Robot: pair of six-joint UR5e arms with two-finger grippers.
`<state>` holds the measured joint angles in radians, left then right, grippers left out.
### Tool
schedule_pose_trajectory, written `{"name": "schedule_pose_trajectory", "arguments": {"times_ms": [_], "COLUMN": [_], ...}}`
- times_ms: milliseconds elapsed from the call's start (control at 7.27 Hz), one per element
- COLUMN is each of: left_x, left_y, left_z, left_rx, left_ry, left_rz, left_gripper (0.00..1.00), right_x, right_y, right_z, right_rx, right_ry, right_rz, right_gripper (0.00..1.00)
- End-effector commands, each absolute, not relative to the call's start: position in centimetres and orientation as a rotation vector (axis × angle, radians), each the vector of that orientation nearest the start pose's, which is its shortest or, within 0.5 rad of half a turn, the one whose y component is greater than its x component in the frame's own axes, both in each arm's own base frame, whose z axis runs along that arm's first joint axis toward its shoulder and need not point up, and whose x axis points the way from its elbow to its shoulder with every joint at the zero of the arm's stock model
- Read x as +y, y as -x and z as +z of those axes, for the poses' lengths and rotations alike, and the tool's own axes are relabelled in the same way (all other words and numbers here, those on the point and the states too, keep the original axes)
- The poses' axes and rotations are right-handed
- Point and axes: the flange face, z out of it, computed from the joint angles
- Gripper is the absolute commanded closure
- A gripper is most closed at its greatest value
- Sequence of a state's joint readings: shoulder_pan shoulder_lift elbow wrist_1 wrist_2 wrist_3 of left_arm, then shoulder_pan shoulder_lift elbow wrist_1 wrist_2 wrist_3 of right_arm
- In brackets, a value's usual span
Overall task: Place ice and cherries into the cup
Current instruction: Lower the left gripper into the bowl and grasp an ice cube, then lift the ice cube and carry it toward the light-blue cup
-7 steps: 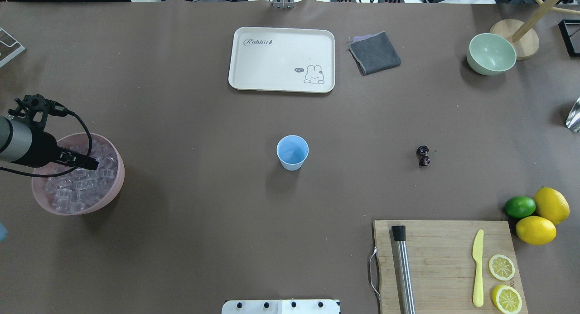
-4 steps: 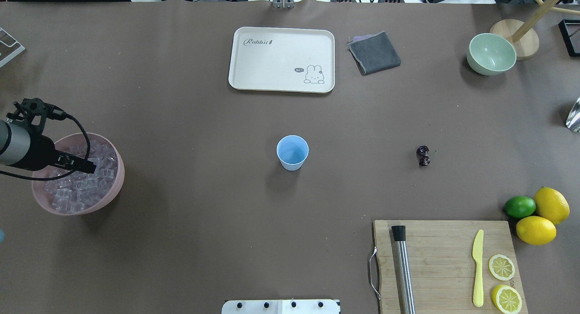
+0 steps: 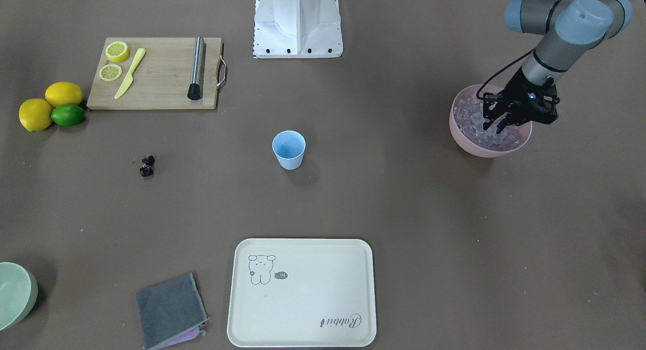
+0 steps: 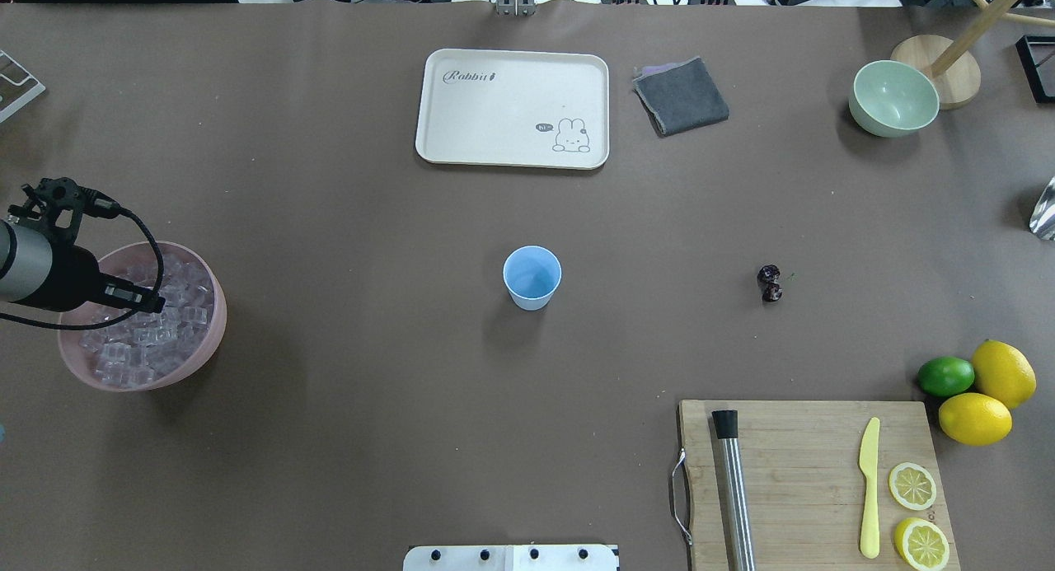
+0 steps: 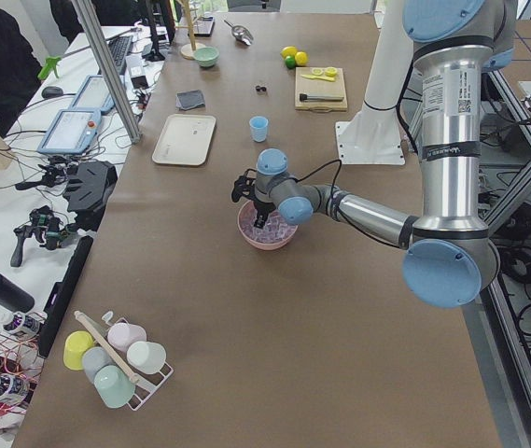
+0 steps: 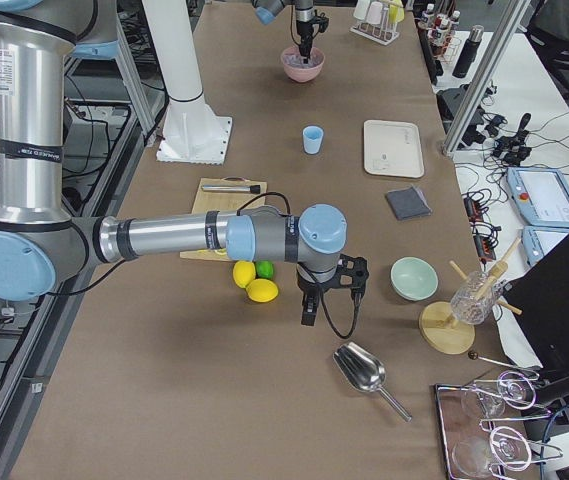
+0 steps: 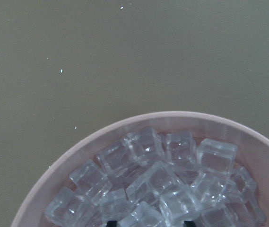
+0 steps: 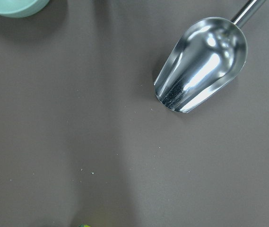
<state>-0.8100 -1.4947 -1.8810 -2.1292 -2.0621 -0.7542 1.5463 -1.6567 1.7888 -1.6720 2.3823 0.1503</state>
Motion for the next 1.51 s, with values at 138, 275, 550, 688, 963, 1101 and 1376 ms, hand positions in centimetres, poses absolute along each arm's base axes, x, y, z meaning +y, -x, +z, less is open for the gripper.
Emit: {"name": "schedule_pose_trajectory", "arguments": {"times_ms": [138, 275, 550, 688, 963, 1101, 1376], "left_x": [-40.8, -40.9, -39.9, -38.7, -38.4, -38.8, -42.0], "left_y": [-26.9, -26.6, -25.1, -23.7, -21.4, -20.6, -22.1], "left_z": [48.2, 48.2, 47.7, 47.1, 44.8, 42.7, 37.1], "left_rx": [0.876, 0.876, 0.878, 0.883, 0.906, 0.95, 1.041], "left_ry": [-0.248, -0.252, -0.26, -0.268, -0.313, -0.337, -0.413], "left_rz": [0.202, 0.197, 0.19, 0.188, 0.166, 0.166, 0.167], "left_gripper": [0.75, 0.77, 0.83, 0.84, 1.0, 1.0, 1.0], "right_x": [-45.5, -45.5, -45.5, -45.5, -45.5, -45.5, -45.6], "right_y": [-5.0, -5.0, -5.0, -5.0, -4.8, -4.8, -4.8], "right_z": [60.0, 60.0, 60.0, 60.0, 59.7, 58.9, 58.3], "right_rx": [-0.811, -0.813, -0.814, -0.814, -0.834, -0.843, -0.844], "right_ry": [0.042, 0.044, 0.044, 0.042, 0.043, 0.028, 0.016], "right_rz": [0.106, 0.107, 0.107, 0.106, 0.105, 0.098, 0.092], "right_gripper": [0.0, 0.0, 0.0, 0.0, 0.0, 0.0, 0.0]}}
